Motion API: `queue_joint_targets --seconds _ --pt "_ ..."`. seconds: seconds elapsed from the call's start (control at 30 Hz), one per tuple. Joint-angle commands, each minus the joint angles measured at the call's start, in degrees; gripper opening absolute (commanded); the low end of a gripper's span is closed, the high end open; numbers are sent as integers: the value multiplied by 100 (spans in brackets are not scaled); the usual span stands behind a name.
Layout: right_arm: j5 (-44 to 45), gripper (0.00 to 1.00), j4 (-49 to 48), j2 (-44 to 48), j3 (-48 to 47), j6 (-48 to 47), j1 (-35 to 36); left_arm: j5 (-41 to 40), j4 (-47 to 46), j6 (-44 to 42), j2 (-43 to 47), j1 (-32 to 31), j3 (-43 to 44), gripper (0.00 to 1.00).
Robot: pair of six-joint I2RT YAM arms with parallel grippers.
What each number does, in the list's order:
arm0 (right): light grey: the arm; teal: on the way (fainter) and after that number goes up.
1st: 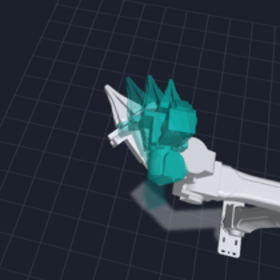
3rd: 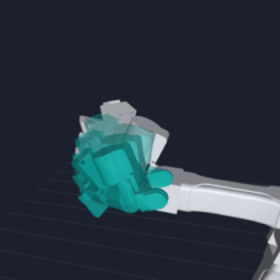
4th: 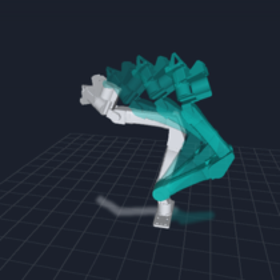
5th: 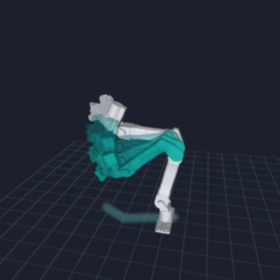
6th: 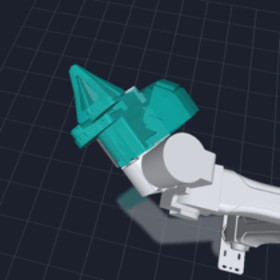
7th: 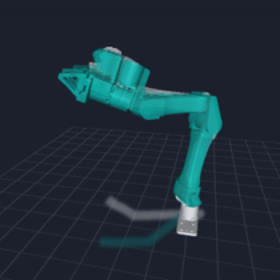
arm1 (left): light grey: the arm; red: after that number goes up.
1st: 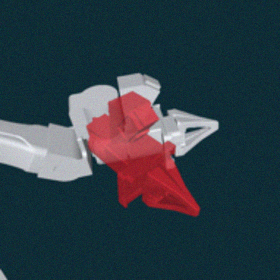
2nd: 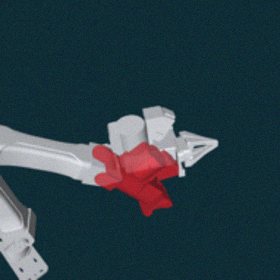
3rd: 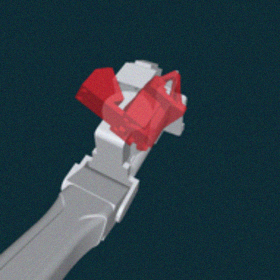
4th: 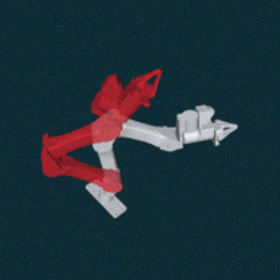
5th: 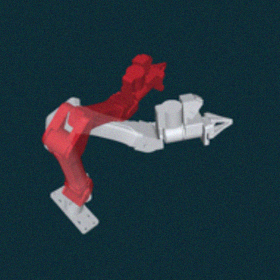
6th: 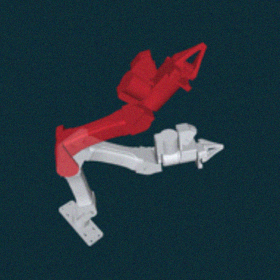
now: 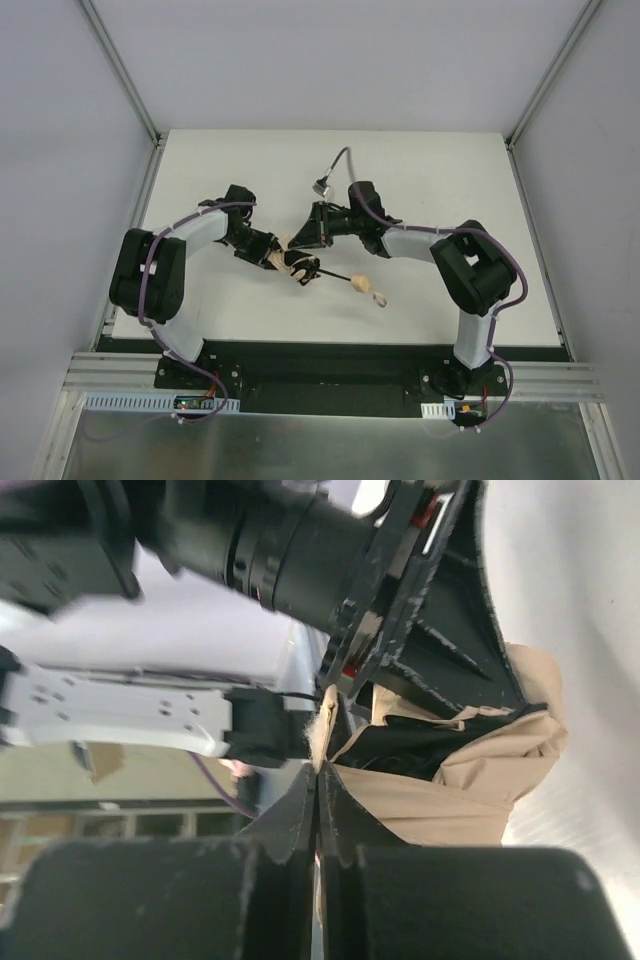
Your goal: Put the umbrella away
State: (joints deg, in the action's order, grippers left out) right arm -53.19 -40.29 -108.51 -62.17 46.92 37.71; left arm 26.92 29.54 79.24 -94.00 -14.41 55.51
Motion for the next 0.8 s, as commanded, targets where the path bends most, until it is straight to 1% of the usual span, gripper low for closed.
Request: queue_joint_targets --seconds 0.0,0.13,0.23,0.33,0.43,0.57,0.67,0.77 --pt "-614 0 -69 664 -120 -1587 482 -898 1474 -690 -698 -17 811 0" --pt "-535 0 486 690 -67 -2378 667 -1109 1870 -980 -1094 -61 1243 0" --pt "-587 0 873 691 -163 -2774 755 -1013 1950 -1068 -1357 -70 1278 0" --pt "-465 0 1846 700 -391 -3599 851 -1074 2152 -1235 -1516 -193 1506 0" --pt "-351 0 2226 682 -585 -3856 869 -1031 2240 -1376 -1639 -255 1700 0" --pt "212 0 3824 848 -1269 -5138 1027 -1136 2275 -1473 -1894 -413 1806 0" --pt "12 0 4220 884 -1639 -5271 1062 -1153 2284 -1516 -2201 -448 1858 0" --pt "-69 0 4862 832 -2113 -5570 1159 -1452 2311 -1447 -2228 -536 1937 0"
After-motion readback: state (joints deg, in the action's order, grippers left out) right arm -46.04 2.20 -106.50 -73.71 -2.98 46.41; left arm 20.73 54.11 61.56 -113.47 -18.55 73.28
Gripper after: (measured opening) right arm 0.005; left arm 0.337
